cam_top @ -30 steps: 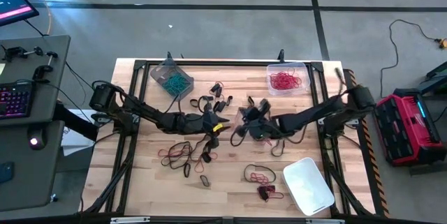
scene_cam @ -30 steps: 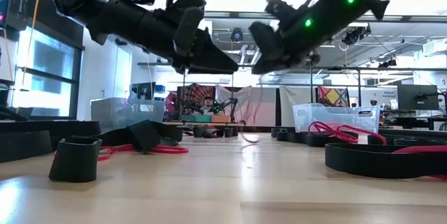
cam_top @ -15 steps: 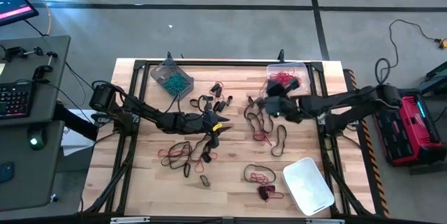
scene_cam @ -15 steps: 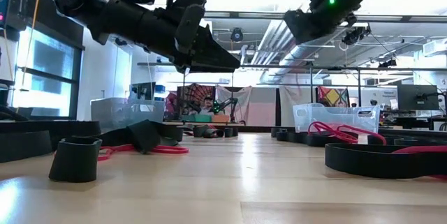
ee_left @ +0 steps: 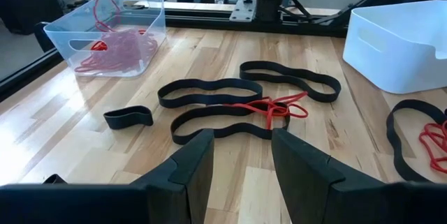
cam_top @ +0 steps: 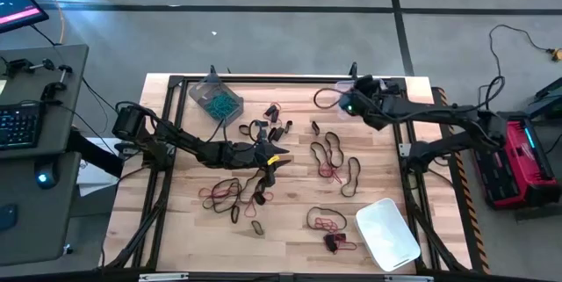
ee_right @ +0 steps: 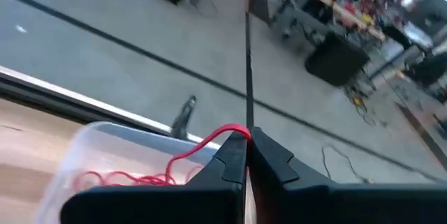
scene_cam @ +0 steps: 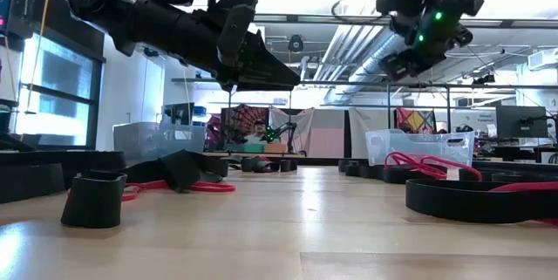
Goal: Sort rubber bands into baskets
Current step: Put the red rubber band into the transparent bin
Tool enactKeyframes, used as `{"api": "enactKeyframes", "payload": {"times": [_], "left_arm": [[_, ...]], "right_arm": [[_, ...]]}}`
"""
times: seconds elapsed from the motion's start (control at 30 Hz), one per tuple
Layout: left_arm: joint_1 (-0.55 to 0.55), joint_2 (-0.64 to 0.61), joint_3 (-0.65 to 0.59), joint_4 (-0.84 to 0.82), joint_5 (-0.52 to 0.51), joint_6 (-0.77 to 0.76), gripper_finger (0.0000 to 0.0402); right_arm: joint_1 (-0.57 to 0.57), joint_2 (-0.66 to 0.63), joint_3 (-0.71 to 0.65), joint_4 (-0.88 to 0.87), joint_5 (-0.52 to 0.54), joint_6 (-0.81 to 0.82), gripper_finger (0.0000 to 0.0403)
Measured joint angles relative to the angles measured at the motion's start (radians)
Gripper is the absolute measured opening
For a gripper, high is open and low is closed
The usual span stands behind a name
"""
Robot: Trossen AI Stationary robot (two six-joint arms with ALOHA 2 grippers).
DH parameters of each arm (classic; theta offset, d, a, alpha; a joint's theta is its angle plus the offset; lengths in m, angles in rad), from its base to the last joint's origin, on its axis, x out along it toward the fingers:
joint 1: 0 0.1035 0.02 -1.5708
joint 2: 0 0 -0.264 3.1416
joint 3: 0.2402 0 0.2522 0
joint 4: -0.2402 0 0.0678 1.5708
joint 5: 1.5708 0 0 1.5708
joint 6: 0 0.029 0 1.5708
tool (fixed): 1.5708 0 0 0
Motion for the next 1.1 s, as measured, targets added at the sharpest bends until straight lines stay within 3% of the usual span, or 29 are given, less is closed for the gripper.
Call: {"api": "enactKeyframes", "payload": {"times": [0.2, 0.43, 0.6, 0.9, 1.1], "left_arm": [[0.0, 0.0, 0.0, -0.001, 0.0, 0.0, 0.0139], [0.0, 0.001, 0.0, -0.001, 0.0, 0.001, 0.0139], [0.0, 0.001, 0.0, -0.001, 0.0, 0.001, 0.0139], [0.0, 0.001, 0.0, -0.007, 0.0, 0.001, 0.0139], [0.0, 0.001, -0.001, -0.011, 0.0, 0.002, 0.0139]], "right_arm": [[-0.129, 0.078, -0.026, 0.04, -0.09, -0.021, 0.0], [-0.236, 0.154, -0.152, 0.258, -0.281, -0.094, 0.0], [-0.269, 0.163, -0.153, 0.248, -0.344, -0.094, 0.0019], [-0.211, 0.15, -0.006, 0.053, -0.371, -0.107, 0.0161], [-0.026, 0.054, -0.013, 0.012, -0.372, -0.036, 0.0187]]}}
